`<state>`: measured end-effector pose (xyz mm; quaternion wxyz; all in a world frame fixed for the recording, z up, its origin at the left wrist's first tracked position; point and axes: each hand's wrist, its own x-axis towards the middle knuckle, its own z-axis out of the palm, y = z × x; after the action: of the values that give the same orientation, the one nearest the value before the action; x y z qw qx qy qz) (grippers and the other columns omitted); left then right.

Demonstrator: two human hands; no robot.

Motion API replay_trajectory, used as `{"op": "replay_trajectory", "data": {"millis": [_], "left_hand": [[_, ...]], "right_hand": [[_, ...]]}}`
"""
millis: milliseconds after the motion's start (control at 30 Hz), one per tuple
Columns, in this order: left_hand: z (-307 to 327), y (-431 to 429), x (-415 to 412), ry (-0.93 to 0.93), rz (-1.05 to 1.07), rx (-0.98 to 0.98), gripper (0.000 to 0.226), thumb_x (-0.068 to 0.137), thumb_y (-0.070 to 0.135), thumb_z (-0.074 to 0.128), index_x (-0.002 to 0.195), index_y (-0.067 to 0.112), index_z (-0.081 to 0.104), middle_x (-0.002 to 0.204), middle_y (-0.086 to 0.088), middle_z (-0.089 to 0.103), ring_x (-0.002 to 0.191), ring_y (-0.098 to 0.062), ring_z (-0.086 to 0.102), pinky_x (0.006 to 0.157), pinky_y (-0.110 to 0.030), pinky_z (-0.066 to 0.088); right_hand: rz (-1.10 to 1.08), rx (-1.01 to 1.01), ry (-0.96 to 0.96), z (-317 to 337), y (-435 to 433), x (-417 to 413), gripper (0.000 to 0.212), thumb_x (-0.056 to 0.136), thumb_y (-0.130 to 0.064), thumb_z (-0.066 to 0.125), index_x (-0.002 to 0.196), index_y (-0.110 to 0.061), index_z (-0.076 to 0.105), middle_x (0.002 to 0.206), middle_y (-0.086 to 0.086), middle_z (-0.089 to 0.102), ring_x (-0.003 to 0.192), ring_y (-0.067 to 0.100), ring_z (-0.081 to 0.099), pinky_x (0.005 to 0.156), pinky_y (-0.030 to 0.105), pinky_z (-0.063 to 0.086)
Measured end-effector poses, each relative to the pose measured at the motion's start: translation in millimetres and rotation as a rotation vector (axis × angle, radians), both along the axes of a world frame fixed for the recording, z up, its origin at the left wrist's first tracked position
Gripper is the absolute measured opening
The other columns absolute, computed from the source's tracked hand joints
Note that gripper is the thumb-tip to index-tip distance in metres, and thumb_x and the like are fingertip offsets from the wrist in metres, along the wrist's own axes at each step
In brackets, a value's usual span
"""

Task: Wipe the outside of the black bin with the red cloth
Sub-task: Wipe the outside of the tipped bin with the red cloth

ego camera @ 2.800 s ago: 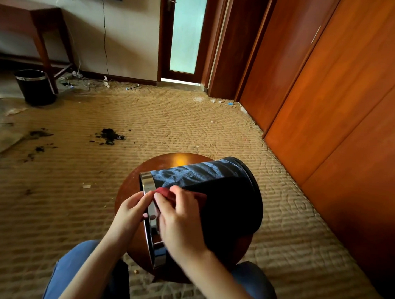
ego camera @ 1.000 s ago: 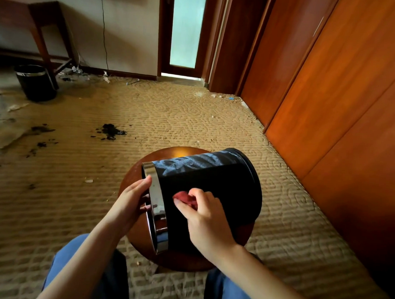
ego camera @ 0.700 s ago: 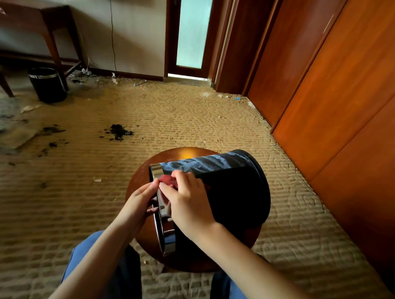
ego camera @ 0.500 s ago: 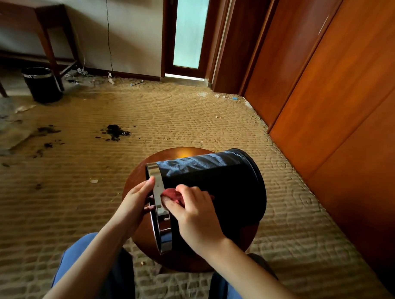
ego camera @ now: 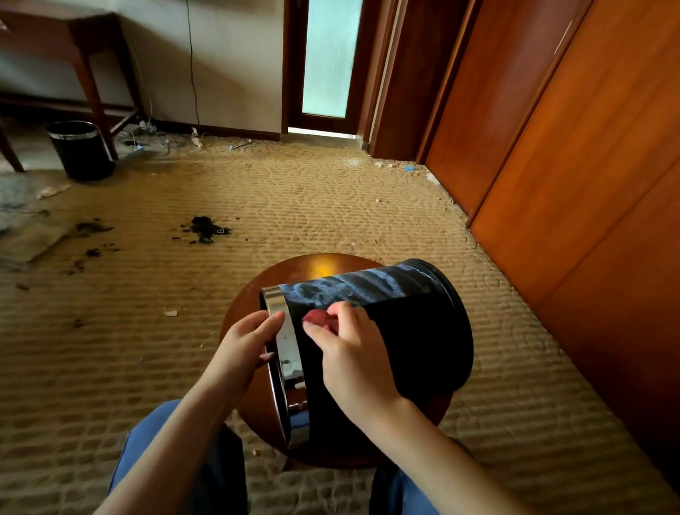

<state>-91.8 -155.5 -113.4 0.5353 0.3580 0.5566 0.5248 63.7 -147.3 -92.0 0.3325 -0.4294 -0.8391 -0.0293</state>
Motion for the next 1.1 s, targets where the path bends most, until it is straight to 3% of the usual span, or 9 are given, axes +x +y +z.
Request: {"op": "replay_trajectory", "data": {"millis": [133,300,400,600,667,733,867,1000,1100], "left_hand": [[-0.2,-8.0,1.0,0.052,0.011,0.002,0.039,0.096,0.023,0.053,0.106,-0.014,0.055,0.088,-0.015,0.058,0.084,-0.021,0.055,0.066,-0.022,0.045],[3.6,2.1,-1.8,0.085,0.050,0.025,0.038,0.097,0.025,0.053,0.105,-0.011,0.060,0.090,-0.014,0.061,0.087,-0.019,0.056,0.070,-0.025,0.045],[1.2,2.2,2.6,0.065,0.073,0.018,0.032,0.097,0.024,0.052,0.104,-0.005,0.063,0.090,-0.012,0.064,0.086,-0.019,0.058,0.071,-0.027,0.044],[-0.8,-8.1,6.9,0.115,0.074,0.010,0.031,0.097,0.023,0.052,0.100,-0.007,0.062,0.085,-0.011,0.062,0.082,-0.019,0.056,0.069,-0.027,0.043],[0.8,-5.6,4.7,0.134,0.092,0.010,0.034,0.097,0.022,0.053,0.099,-0.012,0.060,0.084,-0.014,0.059,0.081,-0.021,0.055,0.067,-0.026,0.043],[3.5,-1.9,2.7,0.122,0.104,0.007,0.034,0.097,0.021,0.053,0.100,-0.011,0.061,0.086,-0.016,0.060,0.082,-0.021,0.055,0.067,-0.024,0.045],[5.5,1.8,4.6,0.069,0.103,0.003,0.030,0.098,0.024,0.051,0.103,-0.003,0.064,0.089,-0.012,0.063,0.085,-0.020,0.058,0.071,-0.028,0.046],[2.2,-9.4,11.3,0.063,0.070,-0.012,0.029,0.099,0.024,0.049,0.107,0.000,0.063,0.092,-0.011,0.064,0.088,-0.020,0.058,0.074,-0.030,0.044],[3.1,-14.7,9.4,0.096,0.063,-0.009,0.029,0.098,0.023,0.050,0.103,-0.002,0.064,0.088,-0.012,0.063,0.087,-0.020,0.056,0.074,-0.029,0.043]], "right_hand": [[0.003,-0.030,-0.078,10.7,8.7,-31.3,0.011,0.068,-0.004,0.072,0.074,-0.010,0.066,0.082,0.010,0.051,0.073,0.032,0.054,0.058,0.032,0.039],[0.042,-0.044,-0.128,5.1,-0.8,7.6,0.033,0.070,0.001,0.070,0.101,-0.010,0.071,0.089,0.013,0.055,0.076,0.035,0.056,0.058,0.038,0.049],[0.063,-0.024,-0.145,-0.3,-10.5,38.2,0.035,0.069,0.002,0.071,0.102,-0.011,0.071,0.088,0.013,0.055,0.073,0.034,0.056,0.056,0.037,0.049],[0.012,-0.136,0.021,17.8,7.8,-19.9,0.003,0.082,-0.007,0.064,0.082,-0.010,0.064,0.085,0.008,0.056,0.079,0.029,0.057,0.064,0.033,0.047],[0.047,-0.117,-0.061,19.7,10.2,-25.7,0.007,0.074,-0.002,0.069,0.077,-0.006,0.064,0.080,0.010,0.051,0.073,0.032,0.055,0.058,0.031,0.039],[0.078,-0.109,-0.155,15.7,4.9,-9.1,0.018,0.072,0.000,0.067,0.088,-0.007,0.069,0.083,0.012,0.051,0.074,0.034,0.055,0.057,0.033,0.044],[0.074,-0.084,-0.143,12.4,-5.6,38.6,0.032,0.072,0.002,0.064,0.100,-0.012,0.072,0.088,0.012,0.054,0.074,0.034,0.057,0.057,0.038,0.052],[0.038,-0.162,-0.020,14.6,6.7,3.1,0.013,0.088,-0.014,0.057,0.097,-0.011,0.065,0.092,0.003,0.055,0.086,0.025,0.055,0.072,0.033,0.048],[0.058,-0.211,0.017,17.6,15.9,-32.8,0.019,0.094,-0.020,0.045,0.101,-0.011,0.061,0.101,0.003,0.055,0.097,0.022,0.051,0.080,0.031,0.041]]}}
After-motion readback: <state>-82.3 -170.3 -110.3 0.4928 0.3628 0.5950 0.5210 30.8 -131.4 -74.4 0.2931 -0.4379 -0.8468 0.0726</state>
